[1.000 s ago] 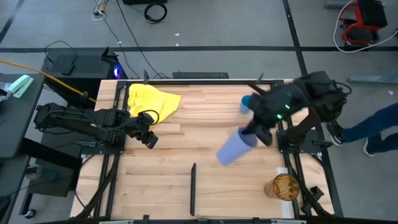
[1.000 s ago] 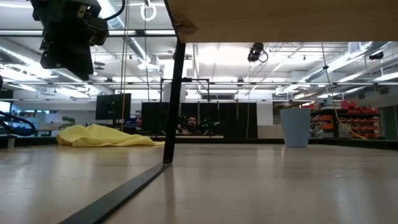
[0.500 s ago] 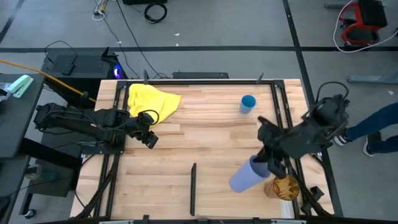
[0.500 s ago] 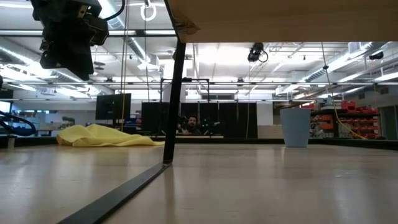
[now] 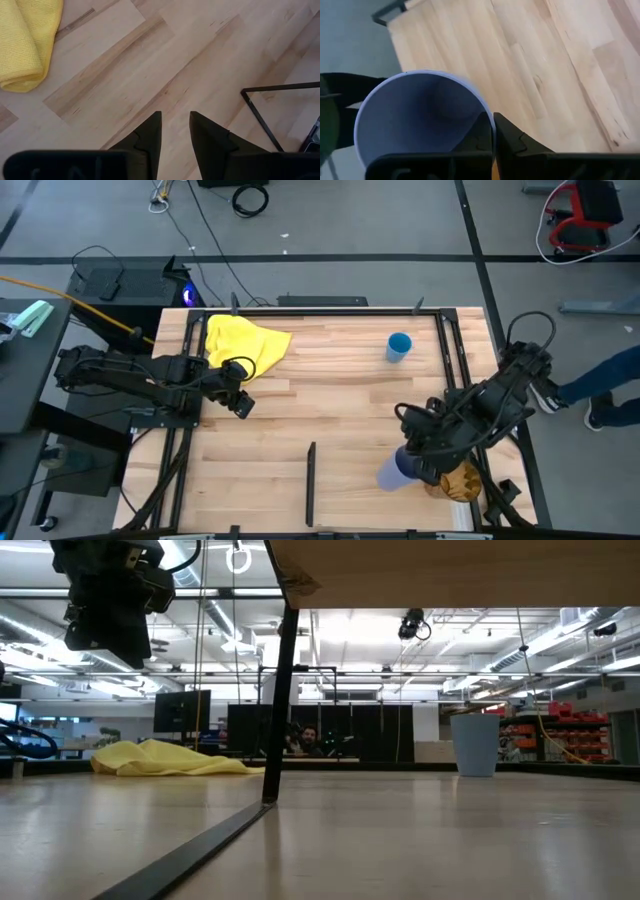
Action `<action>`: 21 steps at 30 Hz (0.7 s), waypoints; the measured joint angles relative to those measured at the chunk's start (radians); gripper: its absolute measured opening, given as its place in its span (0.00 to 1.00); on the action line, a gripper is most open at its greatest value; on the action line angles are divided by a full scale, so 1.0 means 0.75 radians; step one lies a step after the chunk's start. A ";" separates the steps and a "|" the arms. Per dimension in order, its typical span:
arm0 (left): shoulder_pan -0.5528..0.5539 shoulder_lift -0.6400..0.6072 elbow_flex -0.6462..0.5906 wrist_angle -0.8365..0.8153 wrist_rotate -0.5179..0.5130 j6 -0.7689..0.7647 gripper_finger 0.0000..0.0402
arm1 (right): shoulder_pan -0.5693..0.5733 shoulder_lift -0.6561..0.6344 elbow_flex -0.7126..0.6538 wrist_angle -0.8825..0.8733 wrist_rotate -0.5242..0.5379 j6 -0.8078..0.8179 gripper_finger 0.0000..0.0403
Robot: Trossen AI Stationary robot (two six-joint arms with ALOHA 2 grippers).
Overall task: Stack small to large cups/mugs on shelf
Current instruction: Put the purple cup on the shelf
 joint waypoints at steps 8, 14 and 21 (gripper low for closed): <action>0.000 0.000 0.000 0.001 0.000 -0.007 0.27 | 0.025 0.001 -0.079 0.000 -0.011 -0.004 0.01; 0.001 0.000 0.000 0.001 -0.014 -0.009 0.27 | 0.051 0.005 -0.133 0.001 -0.020 -0.002 0.01; 0.001 0.000 0.000 0.001 -0.016 -0.029 0.27 | 0.057 0.018 -0.149 0.007 -0.020 -0.039 0.01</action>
